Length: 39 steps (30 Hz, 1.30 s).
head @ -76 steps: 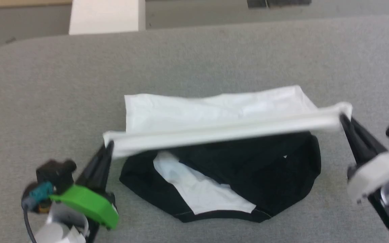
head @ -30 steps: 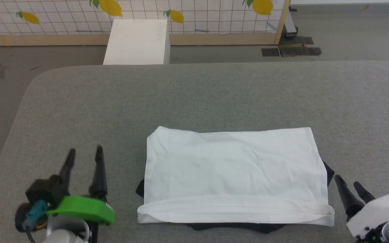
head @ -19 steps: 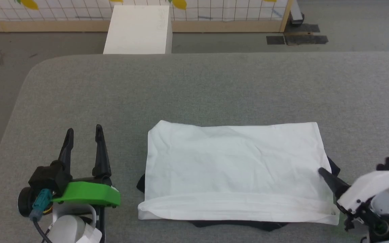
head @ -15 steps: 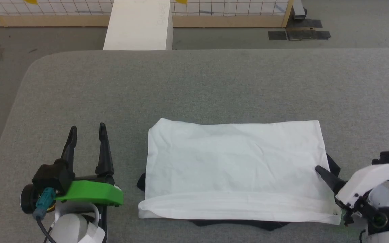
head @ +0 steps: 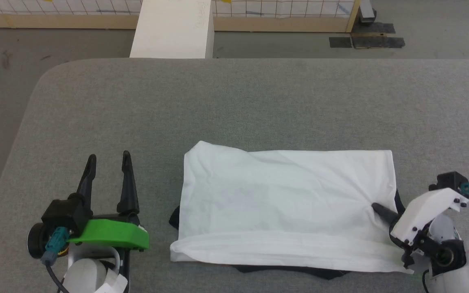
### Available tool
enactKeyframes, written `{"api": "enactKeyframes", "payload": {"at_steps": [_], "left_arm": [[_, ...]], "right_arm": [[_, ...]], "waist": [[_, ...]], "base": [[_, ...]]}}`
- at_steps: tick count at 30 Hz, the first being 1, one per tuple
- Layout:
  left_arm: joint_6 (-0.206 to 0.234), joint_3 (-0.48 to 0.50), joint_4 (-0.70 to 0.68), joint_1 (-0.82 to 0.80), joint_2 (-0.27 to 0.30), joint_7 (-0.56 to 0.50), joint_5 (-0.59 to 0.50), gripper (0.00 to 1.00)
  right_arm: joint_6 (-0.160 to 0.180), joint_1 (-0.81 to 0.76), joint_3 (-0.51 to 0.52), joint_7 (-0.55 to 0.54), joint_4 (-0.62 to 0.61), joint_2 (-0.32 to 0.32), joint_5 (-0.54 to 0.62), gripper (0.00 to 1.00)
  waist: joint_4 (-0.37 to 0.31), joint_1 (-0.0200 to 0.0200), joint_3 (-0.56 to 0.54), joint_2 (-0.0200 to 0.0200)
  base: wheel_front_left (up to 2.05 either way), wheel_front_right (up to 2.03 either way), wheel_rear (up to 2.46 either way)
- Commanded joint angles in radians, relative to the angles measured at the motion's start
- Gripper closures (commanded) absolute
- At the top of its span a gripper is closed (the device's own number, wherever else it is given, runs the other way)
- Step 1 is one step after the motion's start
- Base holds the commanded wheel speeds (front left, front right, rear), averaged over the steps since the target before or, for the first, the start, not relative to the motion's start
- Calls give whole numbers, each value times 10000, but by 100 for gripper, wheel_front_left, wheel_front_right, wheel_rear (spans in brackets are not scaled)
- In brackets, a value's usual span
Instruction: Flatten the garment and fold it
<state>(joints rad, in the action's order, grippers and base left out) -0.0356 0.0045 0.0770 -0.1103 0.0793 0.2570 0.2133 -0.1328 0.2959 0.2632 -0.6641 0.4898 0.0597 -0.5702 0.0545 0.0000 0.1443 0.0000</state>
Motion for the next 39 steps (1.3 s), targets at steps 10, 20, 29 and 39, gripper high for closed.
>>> {"api": "enactKeyframes", "payload": {"at_steps": [10, 20, 29, 39], "left_arm": [[-189, 265, -7, 240, -201, 47, -266, 0], [-383, 281, 142, 281, -256, 47, -295, 0], [-475, 195, 140, 100, -278, 47, -302, 0], [-514, 29, 124, -249, -287, 47, -232, 0]], "right_arm": [[21, -963, 2176, 1449, -1684, -83, 3374, 100], [21, -1728, 1185, 974, -4371, -92, 4193, 100], [21, -2544, -2446, -722, -7445, -94, 3784, 100], [21, -1042, -5736, -948, -5766, -94, 3781, 100]], "waist": [[-244, 0, -286, 0], [-387, 0, -342, 0], [-295, 0, -171, 0], [65, 0, 266, 0]], "base": [[0, 0, 0], [0, 0, 0], [0, 0, 0], [0, 0, 0]]}}
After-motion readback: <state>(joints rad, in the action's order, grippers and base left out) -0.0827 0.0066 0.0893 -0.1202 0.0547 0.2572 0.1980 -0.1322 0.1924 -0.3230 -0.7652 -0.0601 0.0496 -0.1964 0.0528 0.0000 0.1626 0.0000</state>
